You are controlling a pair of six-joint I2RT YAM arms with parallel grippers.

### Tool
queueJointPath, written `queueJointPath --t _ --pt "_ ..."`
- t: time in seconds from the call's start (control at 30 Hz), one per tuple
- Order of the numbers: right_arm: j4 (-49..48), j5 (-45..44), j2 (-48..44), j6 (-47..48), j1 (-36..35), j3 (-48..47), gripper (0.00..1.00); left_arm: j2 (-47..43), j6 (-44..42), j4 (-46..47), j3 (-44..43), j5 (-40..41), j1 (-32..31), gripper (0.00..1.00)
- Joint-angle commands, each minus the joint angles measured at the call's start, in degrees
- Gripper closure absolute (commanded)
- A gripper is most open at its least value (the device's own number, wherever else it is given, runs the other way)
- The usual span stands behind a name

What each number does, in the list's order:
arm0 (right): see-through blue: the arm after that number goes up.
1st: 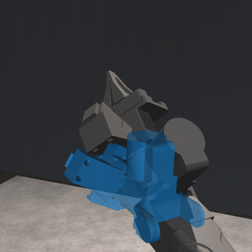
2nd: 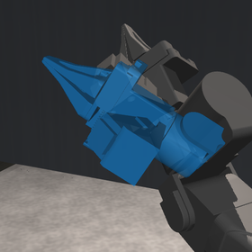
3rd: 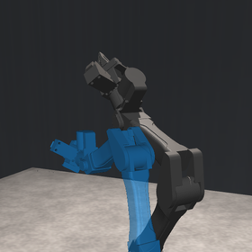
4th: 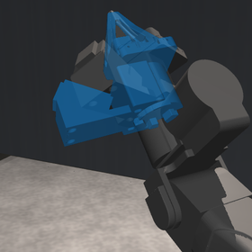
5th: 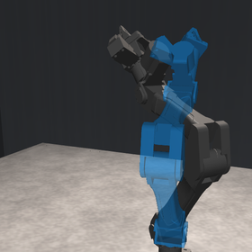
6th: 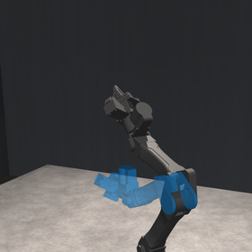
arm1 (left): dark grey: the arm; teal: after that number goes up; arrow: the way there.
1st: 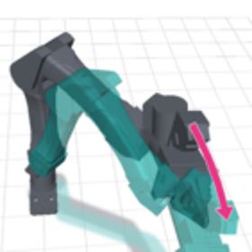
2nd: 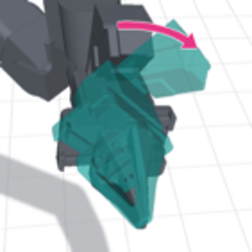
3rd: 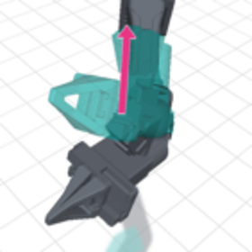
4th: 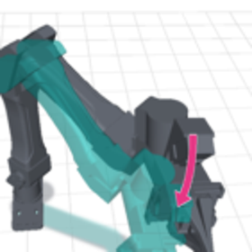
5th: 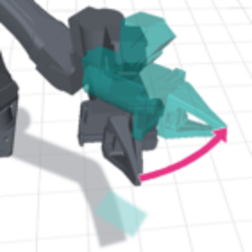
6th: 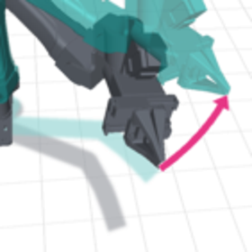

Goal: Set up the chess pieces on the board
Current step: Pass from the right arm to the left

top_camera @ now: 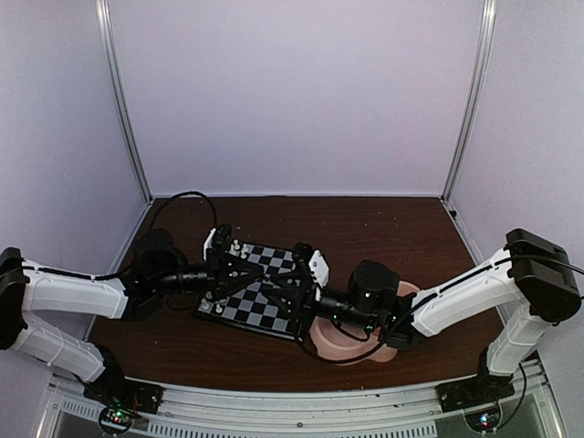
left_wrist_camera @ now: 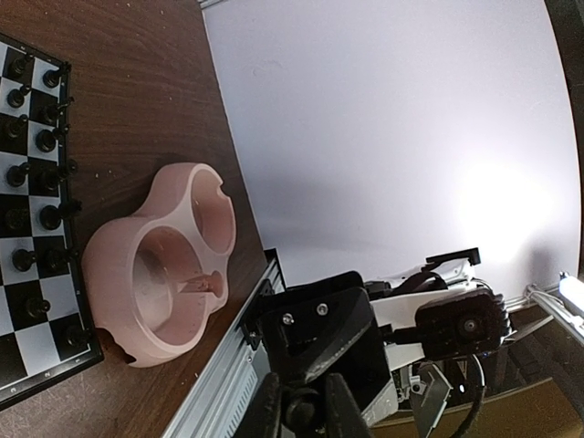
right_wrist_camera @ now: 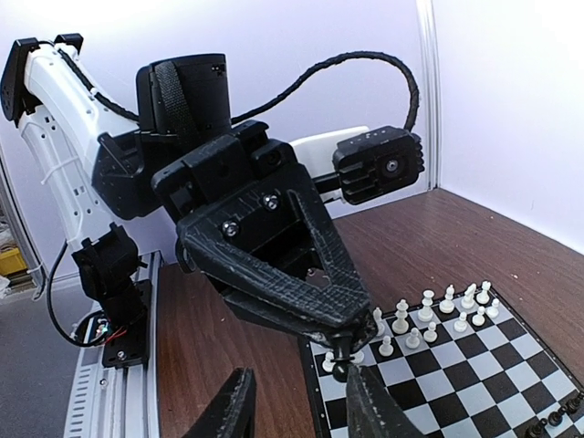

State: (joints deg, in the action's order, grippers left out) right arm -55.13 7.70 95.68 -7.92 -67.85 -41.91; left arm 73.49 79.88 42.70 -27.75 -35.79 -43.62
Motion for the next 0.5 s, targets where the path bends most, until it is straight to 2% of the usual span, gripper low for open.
queueJointPath --t 0.0,0.3,0.47 --pt "-1.3 -2.1 0.4 -0.6 0.2 -1.1 0.61 -2.1 -0.6 0.5 -0.6 -0.4 0.0 0.85" --pt "-3.2 -4.3 0.9 -1.7 0.7 -0.3 0.56 -3.1 -1.0 -0.1 -0.1 -0.3 -0.1 0.85" --pt "-1.3 0.4 1.7 -1.8 1.0 -2.4 0.64 -2.6 -0.9 0.3 -0.2 -0.7 -0.1 0.85"
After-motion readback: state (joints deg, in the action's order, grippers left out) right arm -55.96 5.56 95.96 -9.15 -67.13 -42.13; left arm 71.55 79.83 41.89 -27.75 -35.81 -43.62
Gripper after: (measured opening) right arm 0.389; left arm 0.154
